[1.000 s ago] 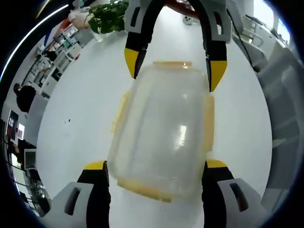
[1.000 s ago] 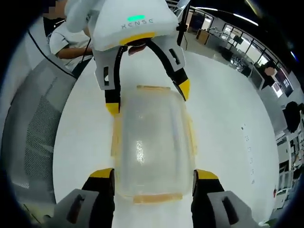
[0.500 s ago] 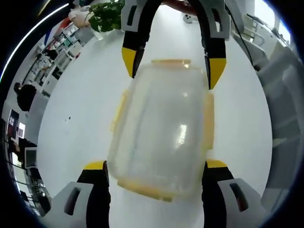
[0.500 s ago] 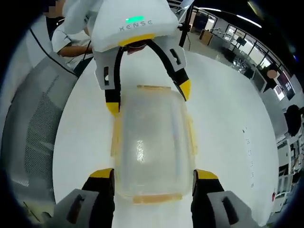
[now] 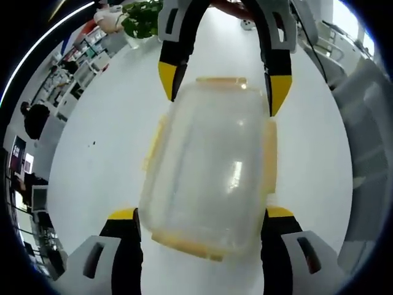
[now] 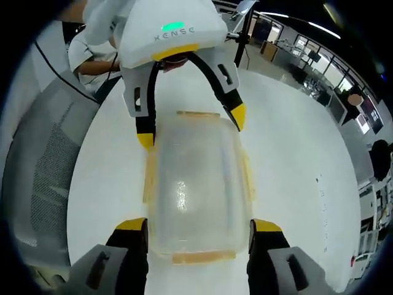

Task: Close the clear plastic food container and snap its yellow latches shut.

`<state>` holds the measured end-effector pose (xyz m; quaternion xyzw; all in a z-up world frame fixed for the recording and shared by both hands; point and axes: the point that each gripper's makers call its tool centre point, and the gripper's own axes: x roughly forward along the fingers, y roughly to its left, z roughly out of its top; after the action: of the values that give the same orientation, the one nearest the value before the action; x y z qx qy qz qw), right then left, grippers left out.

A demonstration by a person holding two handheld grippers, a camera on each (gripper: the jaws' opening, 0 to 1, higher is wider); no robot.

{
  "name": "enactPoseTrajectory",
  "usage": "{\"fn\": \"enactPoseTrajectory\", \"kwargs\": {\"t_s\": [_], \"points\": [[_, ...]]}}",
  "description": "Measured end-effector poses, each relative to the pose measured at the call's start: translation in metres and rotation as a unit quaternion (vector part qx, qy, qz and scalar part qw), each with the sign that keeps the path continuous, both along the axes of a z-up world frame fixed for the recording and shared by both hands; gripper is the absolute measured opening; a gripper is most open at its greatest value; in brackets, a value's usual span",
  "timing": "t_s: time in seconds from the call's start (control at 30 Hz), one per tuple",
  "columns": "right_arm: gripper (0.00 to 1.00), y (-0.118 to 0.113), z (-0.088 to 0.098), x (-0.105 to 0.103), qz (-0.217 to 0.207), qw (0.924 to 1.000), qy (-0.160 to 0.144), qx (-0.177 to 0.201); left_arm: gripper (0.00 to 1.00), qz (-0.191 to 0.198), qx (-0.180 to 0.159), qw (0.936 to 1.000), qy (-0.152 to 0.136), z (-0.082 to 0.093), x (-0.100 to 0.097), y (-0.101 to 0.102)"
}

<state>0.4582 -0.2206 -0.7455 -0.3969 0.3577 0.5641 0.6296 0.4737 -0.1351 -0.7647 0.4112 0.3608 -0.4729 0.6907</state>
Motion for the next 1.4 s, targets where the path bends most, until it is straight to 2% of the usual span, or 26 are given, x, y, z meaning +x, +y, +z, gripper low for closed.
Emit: {"fn": "enactPoseTrajectory", "kwargs": {"t_s": [0.5, 1.4], "points": [[0.64, 0.007, 0.0, 0.015, 0.002, 1.0, 0.0, -0.003, 0.78, 0.003, 0.003, 1.0, -0.003, -0.001, 0.014, 0.007], [0.64, 0.012, 0.0, 0.038, 0.006, 0.9999, -0.001, -0.009, 0.79, 0.009, -0.001, 0.9999, 0.007, -0.003, 0.038, 0.012]]}}
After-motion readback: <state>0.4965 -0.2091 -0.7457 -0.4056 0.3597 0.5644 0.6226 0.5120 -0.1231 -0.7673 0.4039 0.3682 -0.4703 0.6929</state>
